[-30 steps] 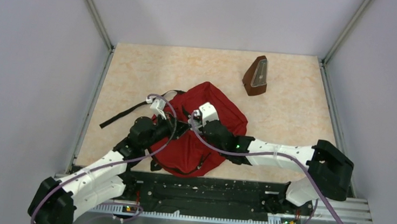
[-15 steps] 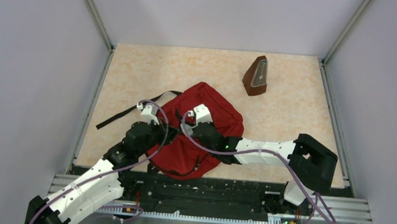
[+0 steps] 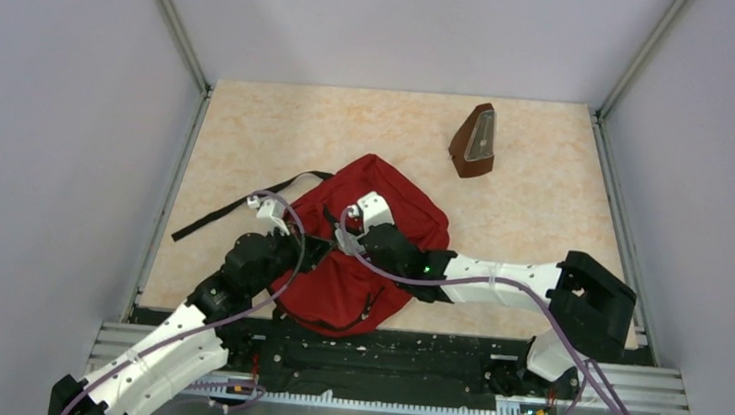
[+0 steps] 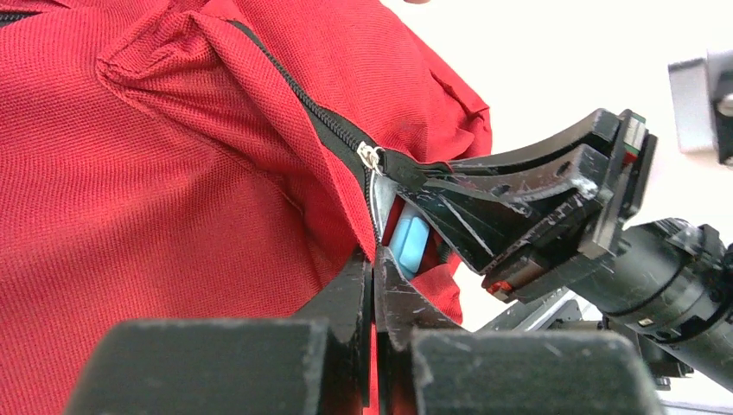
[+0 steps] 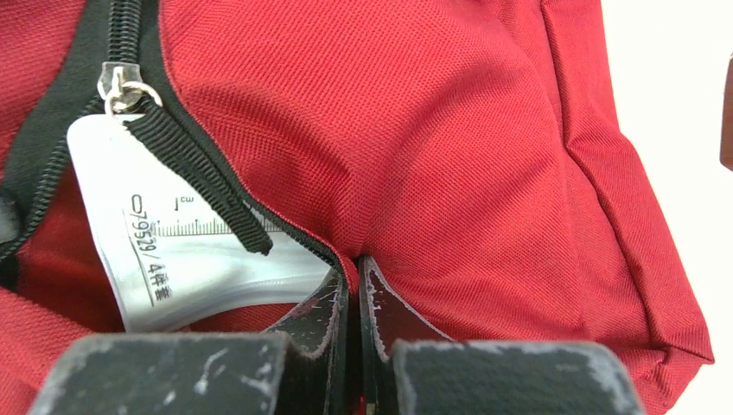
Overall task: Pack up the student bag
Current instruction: Adjust the student bag at the center of the board.
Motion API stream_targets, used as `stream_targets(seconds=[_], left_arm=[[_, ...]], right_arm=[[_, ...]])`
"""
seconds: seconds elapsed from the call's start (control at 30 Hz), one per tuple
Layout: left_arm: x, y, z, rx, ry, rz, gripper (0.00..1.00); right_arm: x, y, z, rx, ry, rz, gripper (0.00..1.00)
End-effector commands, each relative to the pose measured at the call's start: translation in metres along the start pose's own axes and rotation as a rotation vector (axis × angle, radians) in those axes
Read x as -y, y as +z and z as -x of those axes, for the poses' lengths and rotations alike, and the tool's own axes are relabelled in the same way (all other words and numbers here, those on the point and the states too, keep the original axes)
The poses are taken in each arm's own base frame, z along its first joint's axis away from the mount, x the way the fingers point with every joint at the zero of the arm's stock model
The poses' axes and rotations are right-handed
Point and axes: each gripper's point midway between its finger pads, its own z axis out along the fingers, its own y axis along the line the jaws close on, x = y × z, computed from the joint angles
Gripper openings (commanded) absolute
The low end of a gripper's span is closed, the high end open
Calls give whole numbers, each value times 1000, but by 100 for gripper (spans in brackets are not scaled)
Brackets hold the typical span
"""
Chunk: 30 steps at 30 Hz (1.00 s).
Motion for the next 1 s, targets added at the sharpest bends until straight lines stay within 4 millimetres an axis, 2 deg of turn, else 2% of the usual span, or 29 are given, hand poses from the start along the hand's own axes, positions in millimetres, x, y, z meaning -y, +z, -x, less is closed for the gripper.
stream_targets(seconds=[0.0, 0.13, 0.3, 0.47, 0.53, 0.6, 0.73, 0.87, 0.97], left_arm=[[44, -17, 48, 203, 21, -180, 0], [42, -24, 60, 266, 35, -164, 0], [47, -23, 60, 250, 59, -179, 0], [61, -17, 52, 201, 67, -254, 0], [59, -11, 50, 191, 55, -249, 0], [48, -1, 44, 179, 42, -209, 0], [8, 18, 39, 197, -58, -24, 0], [5, 30, 38, 221, -116, -31, 0], [7, 43, 34, 194, -121, -39, 0]], right_arm=[[20, 9, -24, -94, -80, -138, 0], [17, 23, -53, -165, -112, -158, 0], [10, 30, -60, -175, -91, -148, 0], [12, 35, -46, -145, -100, -173, 0], [5, 36, -38, -133, -93, -141, 0], [-4, 31, -25, -107, -66, -75, 0], [-25, 7, 10, -19, 8, 103, 0], [-47, -19, 30, 52, 23, 300, 1], [-60, -19, 23, 37, 26, 366, 0]])
